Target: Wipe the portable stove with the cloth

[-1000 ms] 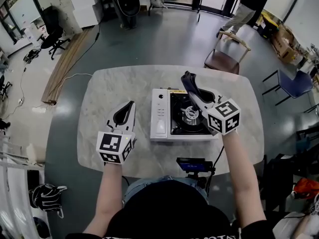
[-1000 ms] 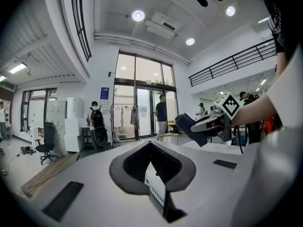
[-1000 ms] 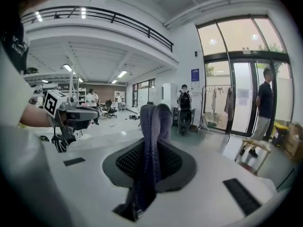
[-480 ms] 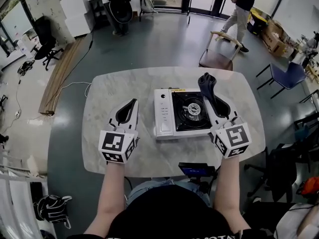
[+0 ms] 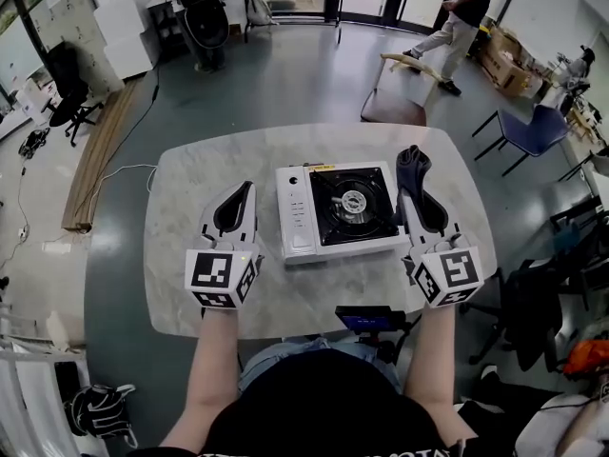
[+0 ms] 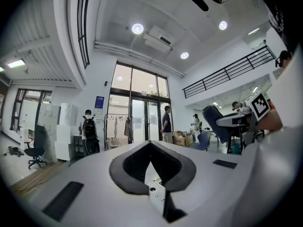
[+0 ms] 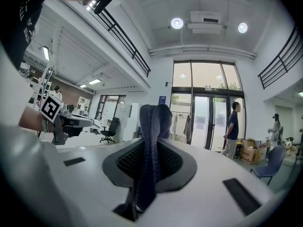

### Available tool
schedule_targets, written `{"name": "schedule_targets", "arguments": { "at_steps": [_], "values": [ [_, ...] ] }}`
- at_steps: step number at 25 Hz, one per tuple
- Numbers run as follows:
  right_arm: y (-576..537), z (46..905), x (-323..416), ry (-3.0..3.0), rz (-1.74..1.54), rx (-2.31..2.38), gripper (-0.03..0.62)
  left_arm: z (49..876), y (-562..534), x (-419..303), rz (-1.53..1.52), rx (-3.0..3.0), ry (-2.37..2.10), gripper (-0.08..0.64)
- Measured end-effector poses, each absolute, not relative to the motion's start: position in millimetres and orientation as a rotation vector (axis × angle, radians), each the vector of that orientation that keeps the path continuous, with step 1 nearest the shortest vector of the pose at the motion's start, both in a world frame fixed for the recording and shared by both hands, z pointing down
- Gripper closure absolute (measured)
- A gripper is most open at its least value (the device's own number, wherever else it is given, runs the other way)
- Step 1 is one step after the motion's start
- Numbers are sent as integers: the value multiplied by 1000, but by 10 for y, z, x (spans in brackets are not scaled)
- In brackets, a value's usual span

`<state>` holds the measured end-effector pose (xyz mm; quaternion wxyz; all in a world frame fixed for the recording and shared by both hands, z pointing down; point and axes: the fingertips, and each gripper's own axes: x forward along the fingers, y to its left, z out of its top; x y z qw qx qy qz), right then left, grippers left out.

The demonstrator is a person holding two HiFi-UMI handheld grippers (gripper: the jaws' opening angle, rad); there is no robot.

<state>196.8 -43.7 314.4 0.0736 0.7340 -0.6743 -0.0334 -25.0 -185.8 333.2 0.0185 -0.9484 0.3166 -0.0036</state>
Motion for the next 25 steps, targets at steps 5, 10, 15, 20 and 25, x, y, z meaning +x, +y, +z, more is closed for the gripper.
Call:
{"name": "schedule_targets", "arguments": {
  "at_steps": [5, 10, 15, 20, 25],
  "values": [
    [-353, 3280, 2220, -2017, -76, 2204, 523, 3298, -1826, -74, -13, -2919, 1002, 549],
    [-369, 3322, 2348, -2046, -84, 2146, 523, 3256, -1796, 75, -37, -2889, 1039, 549],
    [-405, 3368, 2445, -2096, -73, 2099, 523, 3264, -1793, 164, -52, -2866, 1089, 549],
    [-418, 3452, 2515, -2110, -42, 2064, 523, 3293, -1765, 232, -77, -2856, 1111, 549],
    [-400, 3465, 2545, -2107, -33, 2060, 523, 3297, -1733, 246, -90, -2853, 1115, 549]
  ]
}}
